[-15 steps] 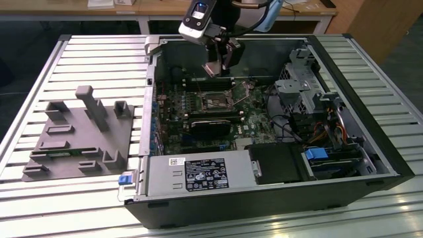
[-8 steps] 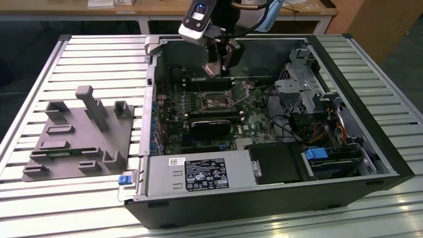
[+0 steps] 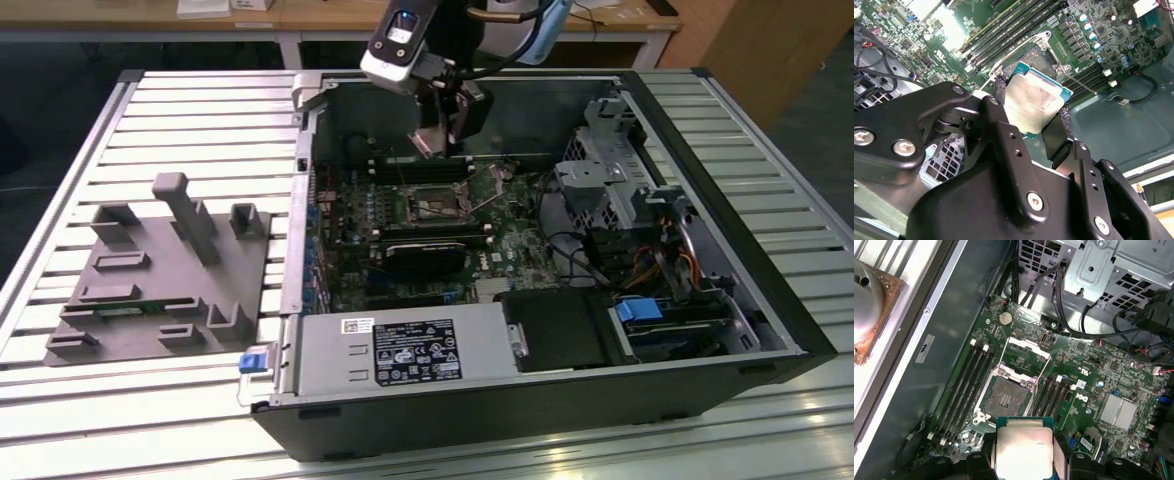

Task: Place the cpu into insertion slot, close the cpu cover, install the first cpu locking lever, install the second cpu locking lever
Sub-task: 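Place the cpu into insertion slot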

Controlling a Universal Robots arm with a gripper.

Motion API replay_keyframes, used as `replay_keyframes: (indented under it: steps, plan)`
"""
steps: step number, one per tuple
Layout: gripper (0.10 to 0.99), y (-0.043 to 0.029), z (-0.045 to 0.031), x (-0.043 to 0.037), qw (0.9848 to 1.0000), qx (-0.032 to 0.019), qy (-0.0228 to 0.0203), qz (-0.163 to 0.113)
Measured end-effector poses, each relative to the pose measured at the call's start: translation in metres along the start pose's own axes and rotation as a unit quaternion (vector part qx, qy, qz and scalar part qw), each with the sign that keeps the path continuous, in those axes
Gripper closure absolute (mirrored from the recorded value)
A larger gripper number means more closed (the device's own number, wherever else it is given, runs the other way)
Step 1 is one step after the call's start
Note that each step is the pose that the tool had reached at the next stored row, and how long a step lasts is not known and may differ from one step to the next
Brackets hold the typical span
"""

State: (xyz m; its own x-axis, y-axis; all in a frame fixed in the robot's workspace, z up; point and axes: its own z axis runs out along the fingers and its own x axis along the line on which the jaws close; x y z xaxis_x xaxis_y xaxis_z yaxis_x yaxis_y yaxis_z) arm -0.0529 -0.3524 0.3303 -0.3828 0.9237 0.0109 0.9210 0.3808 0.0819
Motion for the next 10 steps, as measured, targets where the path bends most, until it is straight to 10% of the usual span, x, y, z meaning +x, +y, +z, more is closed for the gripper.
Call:
replay_keyframes:
  steps: [10]
  plan:
    - [0.545, -0.0004, 0.0041, 0.0, 1.0, 0.0001, -0.0001, 0.0]
